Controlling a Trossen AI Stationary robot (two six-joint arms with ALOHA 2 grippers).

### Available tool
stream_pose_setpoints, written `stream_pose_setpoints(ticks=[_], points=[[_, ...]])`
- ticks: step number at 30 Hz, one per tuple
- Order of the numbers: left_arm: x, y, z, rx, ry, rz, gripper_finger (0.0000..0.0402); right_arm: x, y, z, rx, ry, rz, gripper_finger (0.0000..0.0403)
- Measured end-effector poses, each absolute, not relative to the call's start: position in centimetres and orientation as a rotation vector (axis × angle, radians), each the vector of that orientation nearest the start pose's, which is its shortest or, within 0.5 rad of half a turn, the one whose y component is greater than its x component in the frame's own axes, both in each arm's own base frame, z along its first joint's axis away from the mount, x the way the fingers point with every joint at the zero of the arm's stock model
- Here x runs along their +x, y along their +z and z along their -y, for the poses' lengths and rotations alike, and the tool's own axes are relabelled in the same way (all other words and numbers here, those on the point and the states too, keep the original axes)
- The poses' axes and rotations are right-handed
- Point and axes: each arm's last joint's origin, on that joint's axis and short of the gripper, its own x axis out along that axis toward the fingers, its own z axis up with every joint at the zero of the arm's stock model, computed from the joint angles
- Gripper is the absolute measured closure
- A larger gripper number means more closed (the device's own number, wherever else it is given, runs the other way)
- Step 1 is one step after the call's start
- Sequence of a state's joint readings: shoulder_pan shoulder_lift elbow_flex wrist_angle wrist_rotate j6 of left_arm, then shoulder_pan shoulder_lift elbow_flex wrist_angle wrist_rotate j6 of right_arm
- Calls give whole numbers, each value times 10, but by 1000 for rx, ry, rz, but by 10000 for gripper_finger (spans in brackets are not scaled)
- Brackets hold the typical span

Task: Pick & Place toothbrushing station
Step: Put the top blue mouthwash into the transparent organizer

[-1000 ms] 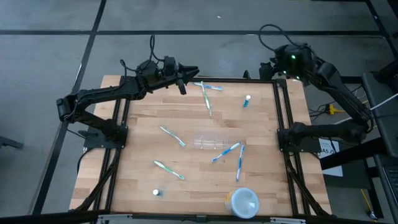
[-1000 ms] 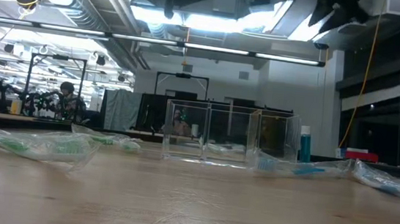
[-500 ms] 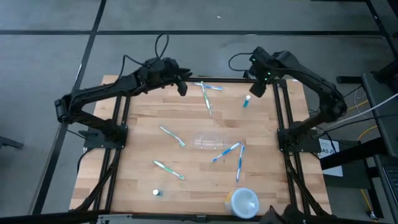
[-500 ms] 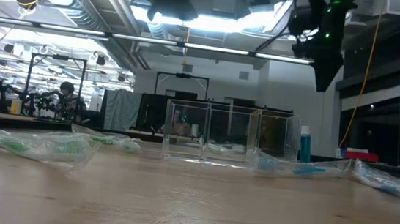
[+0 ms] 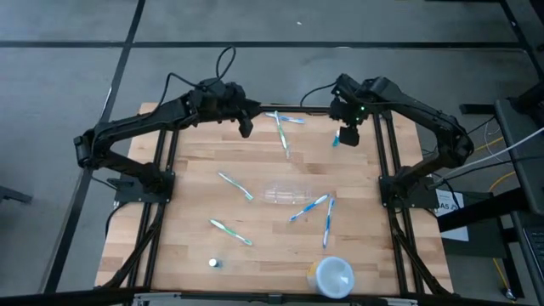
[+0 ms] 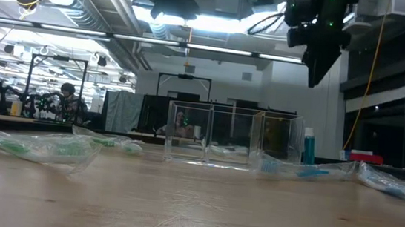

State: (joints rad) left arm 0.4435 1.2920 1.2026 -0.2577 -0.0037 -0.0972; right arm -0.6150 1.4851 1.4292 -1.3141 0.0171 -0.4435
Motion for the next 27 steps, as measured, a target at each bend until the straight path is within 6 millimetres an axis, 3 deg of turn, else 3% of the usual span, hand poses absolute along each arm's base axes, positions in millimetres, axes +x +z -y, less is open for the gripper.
stream_pose_setpoints(ticks=[4,10,21,27], points=[[254,360,-114,-38,580,-421,260,219,319,155,-52,-263,-1401,163],[246,352,-94,129,679,-619,237,224,320,157,-130,-174,-1343,163],[212,328,-67,99,628,-633,226,209,304,162,-162,-54,-1454,163],[188,304,-58,21,623,-580,226,208,275,161,-144,-10,-1466,163]])
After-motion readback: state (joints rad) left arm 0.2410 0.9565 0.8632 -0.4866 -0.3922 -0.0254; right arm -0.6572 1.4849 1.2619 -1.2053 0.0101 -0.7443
